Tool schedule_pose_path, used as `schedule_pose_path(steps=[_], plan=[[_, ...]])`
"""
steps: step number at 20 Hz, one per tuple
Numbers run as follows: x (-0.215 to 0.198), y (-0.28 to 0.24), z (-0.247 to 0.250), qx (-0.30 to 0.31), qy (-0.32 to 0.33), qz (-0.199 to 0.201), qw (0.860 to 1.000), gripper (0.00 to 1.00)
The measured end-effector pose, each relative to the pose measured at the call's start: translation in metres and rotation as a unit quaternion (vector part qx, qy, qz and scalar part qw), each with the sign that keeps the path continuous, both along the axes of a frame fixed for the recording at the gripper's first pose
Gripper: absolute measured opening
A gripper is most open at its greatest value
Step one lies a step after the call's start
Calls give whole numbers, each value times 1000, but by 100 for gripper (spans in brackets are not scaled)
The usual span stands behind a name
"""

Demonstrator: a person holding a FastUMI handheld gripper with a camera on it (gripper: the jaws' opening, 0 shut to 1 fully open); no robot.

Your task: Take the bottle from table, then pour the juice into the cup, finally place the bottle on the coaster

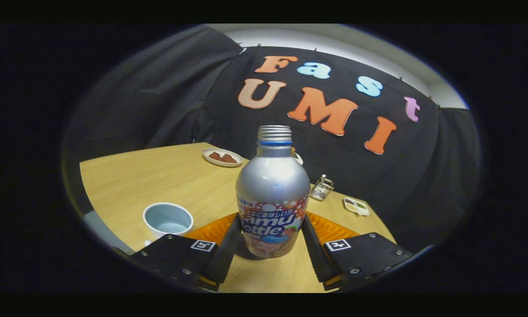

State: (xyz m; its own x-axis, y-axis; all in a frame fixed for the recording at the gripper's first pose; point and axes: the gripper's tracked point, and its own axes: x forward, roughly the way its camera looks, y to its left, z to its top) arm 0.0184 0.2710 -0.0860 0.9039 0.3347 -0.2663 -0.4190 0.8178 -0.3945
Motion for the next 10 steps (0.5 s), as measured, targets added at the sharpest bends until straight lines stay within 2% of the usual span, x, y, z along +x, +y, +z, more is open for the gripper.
schedule_pose_path(steps=[5,10], plan=[[14,-9,-20,94,49,-22,994,76],[30,-14,-45,148,80,-43,985,76]])
